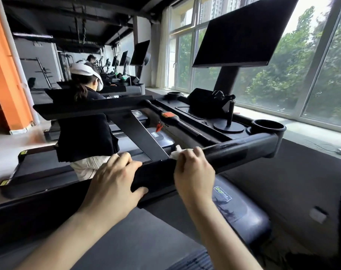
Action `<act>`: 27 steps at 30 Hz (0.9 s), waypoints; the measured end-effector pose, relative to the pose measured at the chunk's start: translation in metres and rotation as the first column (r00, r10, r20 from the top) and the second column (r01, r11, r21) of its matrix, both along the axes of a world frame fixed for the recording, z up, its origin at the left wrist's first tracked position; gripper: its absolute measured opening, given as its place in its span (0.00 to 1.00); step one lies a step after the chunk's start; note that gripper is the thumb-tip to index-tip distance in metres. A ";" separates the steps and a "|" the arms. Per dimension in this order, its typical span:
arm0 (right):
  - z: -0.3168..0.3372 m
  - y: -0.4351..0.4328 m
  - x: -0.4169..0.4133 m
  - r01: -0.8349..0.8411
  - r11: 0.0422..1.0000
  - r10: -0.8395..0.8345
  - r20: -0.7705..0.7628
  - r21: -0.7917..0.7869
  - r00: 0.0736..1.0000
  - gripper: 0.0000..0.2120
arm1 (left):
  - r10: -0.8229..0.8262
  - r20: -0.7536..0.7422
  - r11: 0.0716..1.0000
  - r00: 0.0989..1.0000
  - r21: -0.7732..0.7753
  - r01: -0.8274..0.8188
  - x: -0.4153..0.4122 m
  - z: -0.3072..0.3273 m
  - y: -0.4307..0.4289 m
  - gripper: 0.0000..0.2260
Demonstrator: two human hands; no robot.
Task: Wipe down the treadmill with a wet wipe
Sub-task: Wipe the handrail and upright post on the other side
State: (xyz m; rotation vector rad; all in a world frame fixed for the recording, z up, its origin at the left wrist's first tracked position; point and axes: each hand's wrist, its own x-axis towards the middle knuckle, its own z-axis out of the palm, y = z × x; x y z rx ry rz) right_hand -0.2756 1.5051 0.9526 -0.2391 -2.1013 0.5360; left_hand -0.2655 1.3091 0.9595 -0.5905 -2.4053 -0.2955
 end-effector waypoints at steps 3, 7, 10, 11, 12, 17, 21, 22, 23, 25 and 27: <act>-0.005 -0.057 0.017 -0.300 0.944 0.300 0.019 0.136 0.954 0.10 | -0.046 -0.017 0.999 0.999 -0.007 0.046 0.003 0.001 -0.004 0.22; 0.005 -0.024 0.014 -0.252 0.946 0.249 0.041 0.206 0.968 0.17 | 0.001 0.021 1.000 1.000 0.028 -0.002 0.016 0.002 -0.025 0.29; 0.007 0.022 0.003 -0.014 0.992 0.010 0.034 0.124 0.999 0.14 | 0.084 0.019 0.996 0.996 0.034 -0.084 0.026 0.000 -0.045 0.28; 0.002 0.022 0.002 0.026 0.996 -0.026 0.005 0.083 1.000 0.11 | 0.103 0.015 0.994 0.995 0.035 -0.103 0.029 -0.001 -0.052 0.28; -0.004 0.013 0.004 0.050 0.997 -0.049 -0.024 0.052 0.999 0.07 | 0.116 0.008 0.993 0.993 0.036 -0.116 0.031 -0.002 -0.057 0.27; -0.054 -0.073 0.034 -0.298 0.943 0.319 -0.148 0.148 0.936 0.08 | 0.127 -0.004 0.992 0.992 0.005 -0.127 0.036 -0.004 -0.062 0.26; -0.065 -0.036 0.024 -0.271 0.962 0.270 -0.199 0.021 0.942 0.09 | 0.125 -0.009 0.992 0.992 0.021 -0.124 0.032 -0.003 -0.061 0.24; -0.063 -0.020 0.019 -0.191 0.972 0.161 -0.203 -0.138 0.966 0.08 | 0.117 -0.017 0.993 0.993 0.030 -0.116 0.032 -0.003 -0.061 0.23; -0.062 -0.003 0.014 -0.119 0.951 0.062 -0.203 -0.287 0.977 0.07 | 0.106 -0.025 0.994 0.994 0.040 -0.105 0.032 -0.003 -0.060 0.23; -0.068 0.001 0.008 -0.050 0.899 -0.050 -0.215 -0.436 0.975 0.05 | 0.092 -0.032 0.994 0.995 0.055 -0.090 0.032 -0.004 -0.059 0.23; -0.077 -0.034 0.016 -0.125 0.878 0.004 -0.254 -0.463 0.967 0.05 | 0.091 -0.033 0.994 0.995 0.062 -0.089 0.032 -0.003 -0.059 0.23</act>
